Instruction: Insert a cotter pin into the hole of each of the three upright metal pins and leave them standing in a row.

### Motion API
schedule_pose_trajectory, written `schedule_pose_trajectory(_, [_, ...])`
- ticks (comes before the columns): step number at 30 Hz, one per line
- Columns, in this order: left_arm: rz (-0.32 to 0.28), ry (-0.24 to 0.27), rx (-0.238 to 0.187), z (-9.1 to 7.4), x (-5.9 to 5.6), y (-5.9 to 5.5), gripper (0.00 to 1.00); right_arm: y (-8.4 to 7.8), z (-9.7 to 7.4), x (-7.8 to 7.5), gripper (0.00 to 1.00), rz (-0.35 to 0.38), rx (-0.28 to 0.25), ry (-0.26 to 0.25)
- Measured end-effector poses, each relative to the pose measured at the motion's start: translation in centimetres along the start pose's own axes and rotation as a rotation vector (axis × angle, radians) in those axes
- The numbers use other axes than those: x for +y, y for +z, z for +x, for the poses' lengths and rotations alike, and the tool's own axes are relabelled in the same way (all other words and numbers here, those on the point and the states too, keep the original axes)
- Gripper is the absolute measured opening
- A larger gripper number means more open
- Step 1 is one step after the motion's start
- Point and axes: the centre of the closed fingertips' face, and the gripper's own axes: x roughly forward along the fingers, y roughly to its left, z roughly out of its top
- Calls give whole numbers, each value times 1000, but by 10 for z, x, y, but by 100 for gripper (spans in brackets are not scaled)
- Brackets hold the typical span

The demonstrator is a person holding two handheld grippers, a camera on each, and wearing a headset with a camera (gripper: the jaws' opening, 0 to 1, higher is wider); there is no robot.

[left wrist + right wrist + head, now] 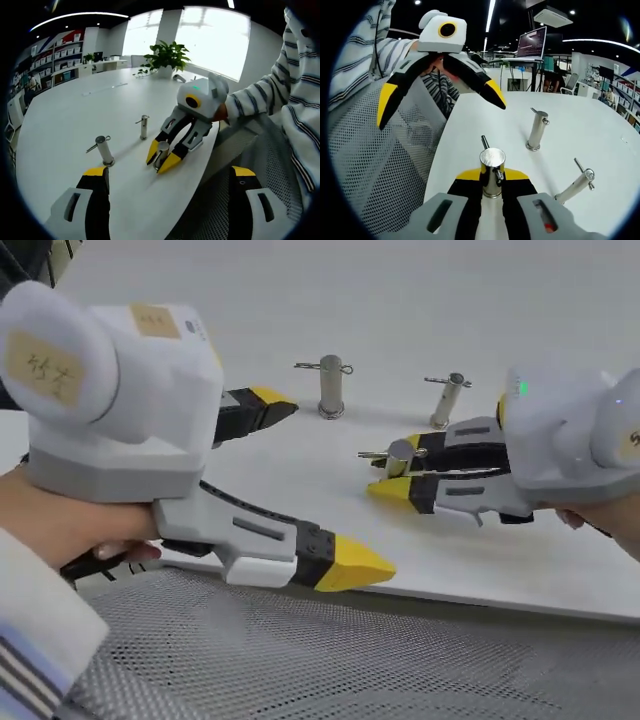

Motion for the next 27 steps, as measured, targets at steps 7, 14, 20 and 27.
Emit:
schedule_pose_trajectory(7, [-4, -1, 15, -2, 6, -5, 99, 3, -15, -1, 9, -23, 3, 9])
schedule_pose_trajectory(14, [-3, -3, 22, -5, 9, -8, 99, -5, -49, -14, 9, -11, 3, -27])
schedule_pose_trajectory(20, [-5, 1, 35, -8, 14, -13, 99, -23, -79, -34, 9, 47, 14, -104])
schedule_pose_trajectory(27, [-15, 13, 31, -10, 18, -13, 98, -33, -107, -66, 9, 143, -38, -201])
